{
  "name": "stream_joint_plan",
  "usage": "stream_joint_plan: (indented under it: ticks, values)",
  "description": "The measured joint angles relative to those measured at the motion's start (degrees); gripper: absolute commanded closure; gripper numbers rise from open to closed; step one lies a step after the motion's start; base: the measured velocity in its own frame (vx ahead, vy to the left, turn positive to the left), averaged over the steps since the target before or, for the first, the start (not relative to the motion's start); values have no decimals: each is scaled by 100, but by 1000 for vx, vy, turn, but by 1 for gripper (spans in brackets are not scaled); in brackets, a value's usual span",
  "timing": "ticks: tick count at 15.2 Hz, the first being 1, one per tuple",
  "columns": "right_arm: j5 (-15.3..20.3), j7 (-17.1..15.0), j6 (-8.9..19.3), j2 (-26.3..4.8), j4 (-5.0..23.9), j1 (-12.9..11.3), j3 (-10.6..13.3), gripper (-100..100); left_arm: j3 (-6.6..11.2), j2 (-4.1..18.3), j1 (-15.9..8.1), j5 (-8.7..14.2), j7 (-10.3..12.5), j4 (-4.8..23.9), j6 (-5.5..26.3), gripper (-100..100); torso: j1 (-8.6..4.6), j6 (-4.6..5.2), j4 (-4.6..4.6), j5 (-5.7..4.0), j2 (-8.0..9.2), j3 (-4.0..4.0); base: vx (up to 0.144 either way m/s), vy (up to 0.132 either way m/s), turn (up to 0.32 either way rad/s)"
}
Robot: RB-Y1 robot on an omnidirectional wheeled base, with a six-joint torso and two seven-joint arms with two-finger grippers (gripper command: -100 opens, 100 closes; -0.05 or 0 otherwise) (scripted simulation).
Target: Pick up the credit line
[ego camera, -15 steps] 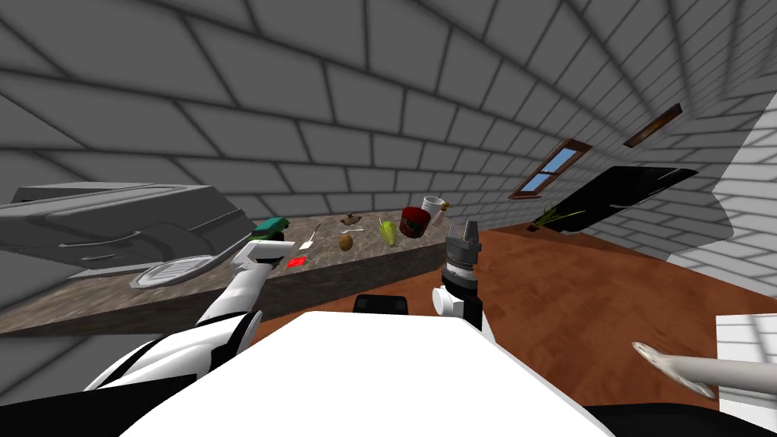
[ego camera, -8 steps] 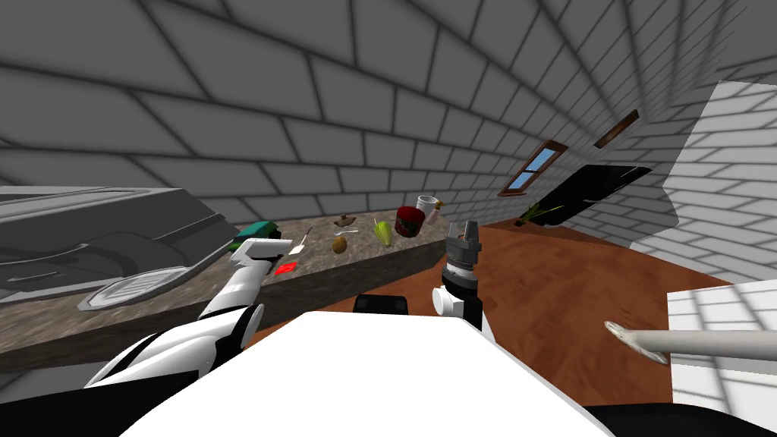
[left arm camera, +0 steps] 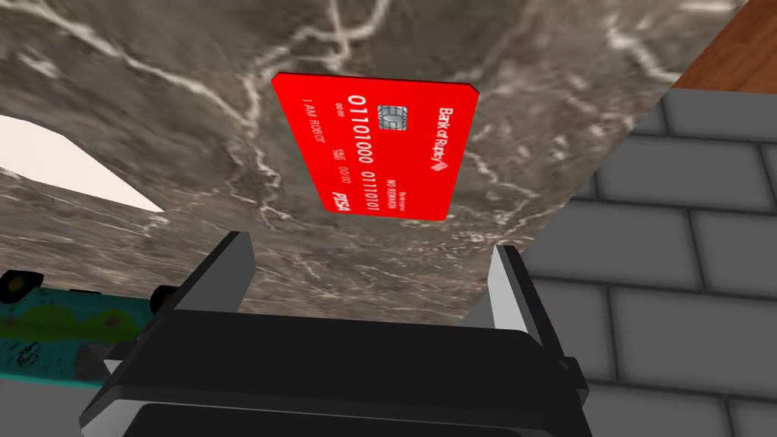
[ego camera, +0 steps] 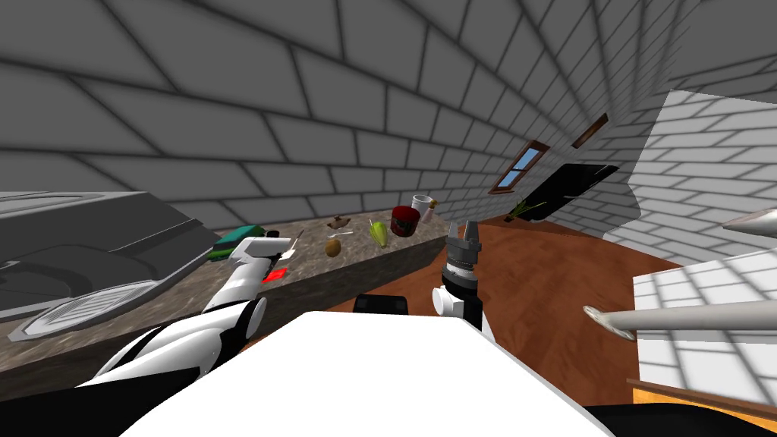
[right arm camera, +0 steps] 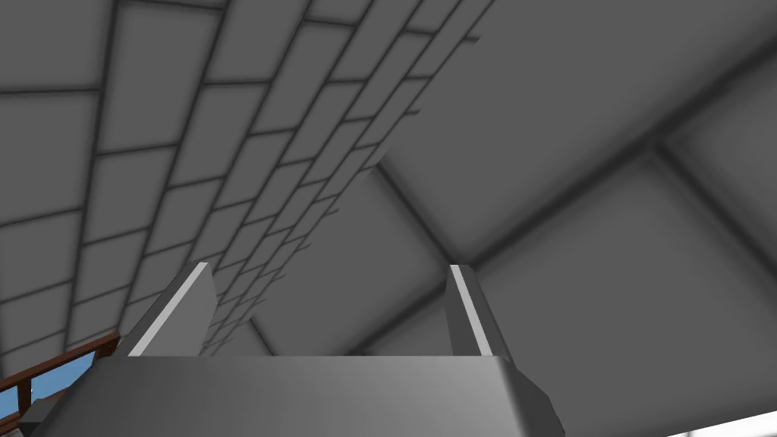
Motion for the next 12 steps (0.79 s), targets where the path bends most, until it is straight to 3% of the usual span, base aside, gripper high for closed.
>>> stream_joint_plan:
  ticks: [2,6,7,12]
  values:
    - [0,0,0,0,0,0,0,0,26,4,-26,-8,-5,26,136,-100,2,-2,0,0,2,1,8,4,-8]
    - [0,0,0,-1,0,1,-1,0,-13,-71,54,-9,54,179,-111,-100,27,-5,0,6,2,1,13,40,28]
    - [0,0,0,-1,0,0,-1,0,-15,-73,57,-8,59,192,-137,100,24,-4,0,6,3,2,3,11,-1]
    - [0,0,0,0,0,0,0,0,-13,-65,59,-13,59,190,-120,100,50,7,-6,28,-14,-10,-3,-4,-5]
